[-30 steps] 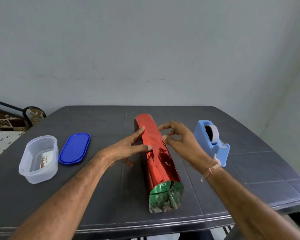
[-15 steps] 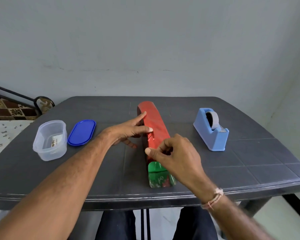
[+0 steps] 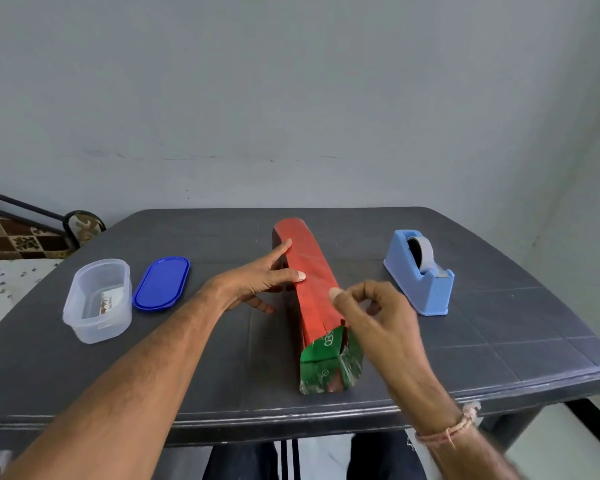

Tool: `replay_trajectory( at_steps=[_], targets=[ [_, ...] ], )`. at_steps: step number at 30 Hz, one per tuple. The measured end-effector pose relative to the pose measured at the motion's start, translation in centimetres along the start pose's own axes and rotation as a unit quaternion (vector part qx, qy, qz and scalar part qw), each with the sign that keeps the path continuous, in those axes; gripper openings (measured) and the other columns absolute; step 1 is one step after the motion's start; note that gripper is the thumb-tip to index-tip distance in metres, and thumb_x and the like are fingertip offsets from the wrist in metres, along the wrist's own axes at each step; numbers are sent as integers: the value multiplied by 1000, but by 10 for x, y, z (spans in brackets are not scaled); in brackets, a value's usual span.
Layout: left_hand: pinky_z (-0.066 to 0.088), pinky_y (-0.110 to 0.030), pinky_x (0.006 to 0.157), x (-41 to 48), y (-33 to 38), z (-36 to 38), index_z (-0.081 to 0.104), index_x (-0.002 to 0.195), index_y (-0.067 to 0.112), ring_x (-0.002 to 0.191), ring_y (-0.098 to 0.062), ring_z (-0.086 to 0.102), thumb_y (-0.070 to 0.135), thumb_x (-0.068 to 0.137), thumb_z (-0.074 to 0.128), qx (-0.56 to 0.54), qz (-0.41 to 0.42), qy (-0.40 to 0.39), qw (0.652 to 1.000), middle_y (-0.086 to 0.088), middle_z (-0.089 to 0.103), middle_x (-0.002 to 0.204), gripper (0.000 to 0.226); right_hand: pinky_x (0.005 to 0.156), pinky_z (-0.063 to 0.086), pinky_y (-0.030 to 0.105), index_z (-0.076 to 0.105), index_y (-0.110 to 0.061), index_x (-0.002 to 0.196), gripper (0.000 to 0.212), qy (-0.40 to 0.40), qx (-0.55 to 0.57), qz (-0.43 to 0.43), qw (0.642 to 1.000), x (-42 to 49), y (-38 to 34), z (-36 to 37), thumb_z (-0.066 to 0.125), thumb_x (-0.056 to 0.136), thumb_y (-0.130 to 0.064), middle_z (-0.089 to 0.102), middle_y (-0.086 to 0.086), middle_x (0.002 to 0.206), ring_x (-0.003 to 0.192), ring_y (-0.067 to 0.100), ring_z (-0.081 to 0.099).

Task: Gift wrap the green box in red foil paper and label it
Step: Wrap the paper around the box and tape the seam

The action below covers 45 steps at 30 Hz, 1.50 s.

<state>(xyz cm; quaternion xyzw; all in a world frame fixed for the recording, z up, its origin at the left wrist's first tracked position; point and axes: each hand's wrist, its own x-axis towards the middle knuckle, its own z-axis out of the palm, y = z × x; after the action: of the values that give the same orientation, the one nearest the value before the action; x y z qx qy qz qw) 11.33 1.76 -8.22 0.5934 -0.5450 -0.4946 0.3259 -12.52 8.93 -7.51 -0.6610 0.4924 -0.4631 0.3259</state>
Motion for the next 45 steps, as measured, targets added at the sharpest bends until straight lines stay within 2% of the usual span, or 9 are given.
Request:
replay_trajectory(
  at_steps=[6, 11, 17, 21, 25, 28, 31, 36, 45],
  targets=[
    [61, -48, 88, 6, -5, -4, 5, 153, 60, 145, -23, 39, 55, 79, 80, 32, 13, -7, 999, 4, 19, 169, 106, 100, 52, 43, 73, -44, 103, 19, -142, 9, -24, 990, 85, 1, 4, 70, 87, -53, 65, -4, 121, 115, 17, 62],
    [62, -46, 87, 9, -5, -5, 7, 153, 61, 149, -24, 32, 55, 78, 81, 36, 8, -4, 999, 5, 12, 170, 106, 79, 58, 22, 74, -24, 119, 22, -265, 80, 38, 960, 117, 9, 22, 68, 97, -23, 78, 6, 105, 95, 21, 76],
    [63, -43, 84, 8, 0, -7, 8, 152, 63, 149, -22, 32, 55, 77, 81, 53, -9, -6, 999, 8, 14, 170, 105, 65, 52, 12, 74, -16, 119, 22, -263, 118, 57, 956, 117, 22, 24, 66, 99, -19, 77, 6, 104, 80, 5, 73],
    [63, -36, 77, 7, 0, -5, 9, 149, 67, 143, -17, 41, 59, 72, 83, 39, -8, -19, 999, 11, 22, 167, 107, 86, 62, 37, 75, -24, 116, 20, -225, 135, 66, 963, 115, 37, 7, 69, 97, -24, 73, 6, 115, 107, 19, 71],
    [63, -41, 79, 6, -1, -3, 15, 149, 67, 135, -11, 47, 53, 73, 83, 13, 1, -16, 1000, 16, 30, 163, 102, 87, 57, 31, 72, -24, 119, 28, -33, 4, 13, 999, 117, 52, -21, 74, 92, -31, 69, -6, 110, 111, 20, 66],
    [63, -46, 83, 7, -1, -1, 17, 152, 63, 133, -11, 46, 46, 78, 80, 6, 10, -15, 1000, 16, 31, 162, 98, 98, 47, 42, 59, -21, 135, 61, 147, -232, 40, 961, 130, 72, -61, 78, 82, -47, 58, 1, 135, 125, 25, 53],
    [63, -46, 84, 5, 0, -1, 18, 152, 62, 133, -12, 44, 50, 75, 83, 2, 10, -21, 1000, 14, 28, 162, 101, 102, 48, 47, 42, -13, 147, 93, 95, -143, 207, 963, 138, 102, -89, 84, 74, -52, 49, 9, 142, 126, 30, 52],
    [63, -43, 81, 8, -1, -4, 20, 151, 63, 131, -14, 44, 49, 76, 82, -4, 17, -25, 1000, 11, 27, 164, 98, 89, 58, 42, 66, -18, 118, 52, 137, -113, 189, 966, 129, 125, -80, 85, 73, -34, 70, 5, 114, 98, 26, 66],
    [63, -45, 83, 11, -3, -5, 21, 149, 66, 111, 4, 51, 57, 68, 87, -13, 32, -31, 999, 11, 31, 161, 105, 87, 61, 50, 69, -3, 104, 48, 0, -48, 268, 962, 158, 110, -110, 73, 88, -49, 66, 15, 118, 107, 34, 67]
  ],
)
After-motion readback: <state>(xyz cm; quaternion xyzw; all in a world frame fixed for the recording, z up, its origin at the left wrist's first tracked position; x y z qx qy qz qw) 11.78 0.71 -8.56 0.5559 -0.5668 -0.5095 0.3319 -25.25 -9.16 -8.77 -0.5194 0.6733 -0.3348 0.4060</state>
